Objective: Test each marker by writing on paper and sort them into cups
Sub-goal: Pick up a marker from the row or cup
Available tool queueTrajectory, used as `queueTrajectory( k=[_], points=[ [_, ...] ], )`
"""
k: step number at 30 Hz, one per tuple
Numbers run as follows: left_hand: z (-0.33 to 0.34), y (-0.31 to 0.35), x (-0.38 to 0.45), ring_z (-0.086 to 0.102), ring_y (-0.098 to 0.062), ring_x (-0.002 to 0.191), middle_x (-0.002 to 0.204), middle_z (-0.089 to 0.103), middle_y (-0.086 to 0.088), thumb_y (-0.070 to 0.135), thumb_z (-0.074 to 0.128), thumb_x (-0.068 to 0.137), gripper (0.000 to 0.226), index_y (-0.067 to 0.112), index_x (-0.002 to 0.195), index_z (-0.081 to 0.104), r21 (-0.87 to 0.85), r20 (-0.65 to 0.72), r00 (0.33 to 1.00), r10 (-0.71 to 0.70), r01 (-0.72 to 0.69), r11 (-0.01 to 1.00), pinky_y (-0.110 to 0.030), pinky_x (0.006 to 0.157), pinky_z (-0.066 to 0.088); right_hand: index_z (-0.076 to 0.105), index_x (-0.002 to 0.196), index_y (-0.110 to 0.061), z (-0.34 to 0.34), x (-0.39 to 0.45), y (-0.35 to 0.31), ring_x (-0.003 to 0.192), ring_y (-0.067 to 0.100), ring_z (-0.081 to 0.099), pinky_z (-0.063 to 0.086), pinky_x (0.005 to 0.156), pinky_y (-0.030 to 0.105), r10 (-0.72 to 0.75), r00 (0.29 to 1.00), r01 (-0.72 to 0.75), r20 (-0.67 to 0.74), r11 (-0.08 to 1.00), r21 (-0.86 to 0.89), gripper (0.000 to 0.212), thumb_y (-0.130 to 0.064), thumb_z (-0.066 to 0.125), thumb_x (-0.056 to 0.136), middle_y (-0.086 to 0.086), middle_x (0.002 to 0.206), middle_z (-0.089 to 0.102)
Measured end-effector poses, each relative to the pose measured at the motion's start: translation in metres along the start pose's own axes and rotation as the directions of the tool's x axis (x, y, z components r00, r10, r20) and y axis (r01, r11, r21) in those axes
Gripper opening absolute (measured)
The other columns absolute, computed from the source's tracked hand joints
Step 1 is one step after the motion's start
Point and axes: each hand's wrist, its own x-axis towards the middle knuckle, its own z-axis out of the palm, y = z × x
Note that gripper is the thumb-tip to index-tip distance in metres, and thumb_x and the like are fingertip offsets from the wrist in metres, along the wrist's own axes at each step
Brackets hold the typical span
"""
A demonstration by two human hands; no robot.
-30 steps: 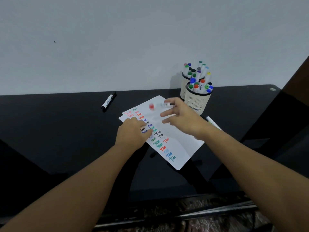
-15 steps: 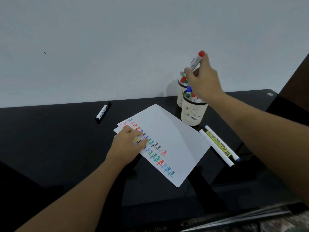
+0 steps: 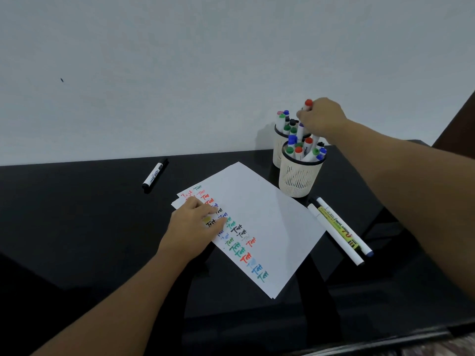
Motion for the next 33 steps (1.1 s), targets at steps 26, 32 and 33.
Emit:
queueTrajectory(
  k=[26, 32, 33],
  points=[
    [-0.006, 0.007, -0.003, 0.057, -0.007, 0.106, 0.107, 0.053, 0.014, 0.051, 0.076, 0.085, 0.042, 0.026, 0.119, 0.075, -0.076, 0.031, 0.995, -0.098, 0.100, 0.992, -0.032, 0.092, 0.053, 0.065, 0.114, -0.024, 0.091, -0.170, -0.021, 0.082, 0.013, 0.064, 0.055, 0.074, 0.038, -0.453, 0.891, 0.453, -0.022, 0.886, 0.097, 0.022, -0.033, 0.047, 0.106, -0.006, 0.096, 0.070],
    [-0.008, 0.008, -0.005, 0.058, -0.007, 0.102, 0.109, 0.055, 0.011, 0.049, 0.074, 0.087, 0.040, 0.022, 0.116, 0.075, -0.082, 0.018, 0.994, -0.107, 0.108, 0.991, -0.031, 0.091, 0.053, 0.057, 0.145, -0.025, 0.138, -0.196, 0.024, 0.131, 0.013, 0.047, 0.033, 0.105, 0.021, -0.436, 0.834, 0.457, 0.337, 0.889, 0.019, 0.039, -0.033, 0.046, 0.109, -0.005, 0.146, 0.052],
    [-0.009, 0.008, -0.005, 0.059, -0.007, 0.101, 0.108, 0.055, 0.010, 0.048, 0.074, 0.087, 0.038, 0.022, 0.114, 0.075, -0.083, 0.017, 0.994, -0.109, 0.110, 0.990, -0.031, 0.090, 0.053, 0.057, 0.146, -0.024, 0.139, -0.197, 0.025, 0.132, 0.012, 0.046, 0.031, 0.104, 0.020, -0.438, 0.839, 0.456, 0.324, 0.890, 0.022, 0.039, -0.033, 0.045, 0.109, -0.005, 0.147, 0.051]
  ],
)
